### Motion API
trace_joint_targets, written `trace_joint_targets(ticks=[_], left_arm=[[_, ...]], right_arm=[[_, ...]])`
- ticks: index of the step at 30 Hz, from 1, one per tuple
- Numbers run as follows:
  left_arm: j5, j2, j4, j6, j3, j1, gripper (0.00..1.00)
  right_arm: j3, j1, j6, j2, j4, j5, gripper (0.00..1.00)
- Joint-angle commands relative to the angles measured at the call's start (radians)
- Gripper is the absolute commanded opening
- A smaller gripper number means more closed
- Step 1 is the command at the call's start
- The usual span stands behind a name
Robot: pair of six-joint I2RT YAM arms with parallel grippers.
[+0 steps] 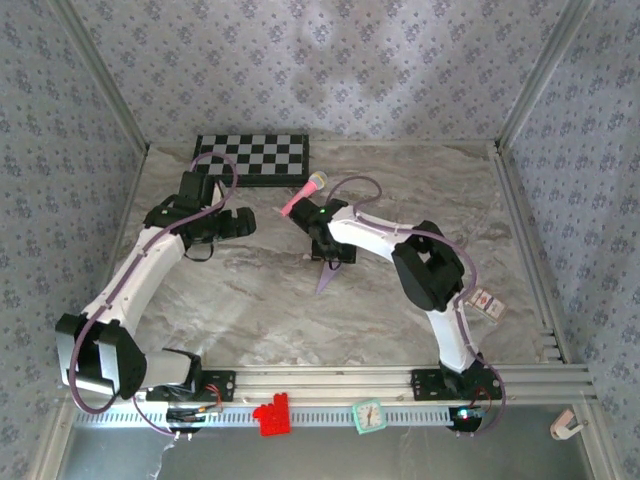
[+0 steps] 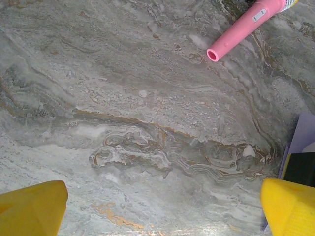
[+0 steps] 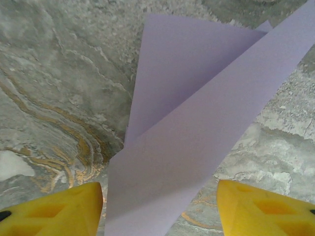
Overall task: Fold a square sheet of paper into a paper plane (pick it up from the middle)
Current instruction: Turn over the paper plane at the center of the table.
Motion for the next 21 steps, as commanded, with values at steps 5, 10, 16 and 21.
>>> trace_joint_targets(ticks=[5,10,16,21], left_arm=[[0.028,0.002,0.014,0.015,-0.009,0.012,1.0],[0.032,0.012,0.016,0.01,-0.007,0.013,1.0],[0.037,0.023,0.011,0.007,-0.003,0.015,1.0],[0.039,0.03,0.011,0.002,-0.002,0.018,1.0]], right_arm=[[0.046,0.008,0.057,0.002,-0.141,0.09,0.56],[0.037,0.007,0.073,-0.008,-0.149,0.102,0.46],[0.027,0.002,0.083,0.001,-0.129,0.071,0.34],[0.011,-0.009,0.094,-0.002,-0.113,0.054,0.24]])
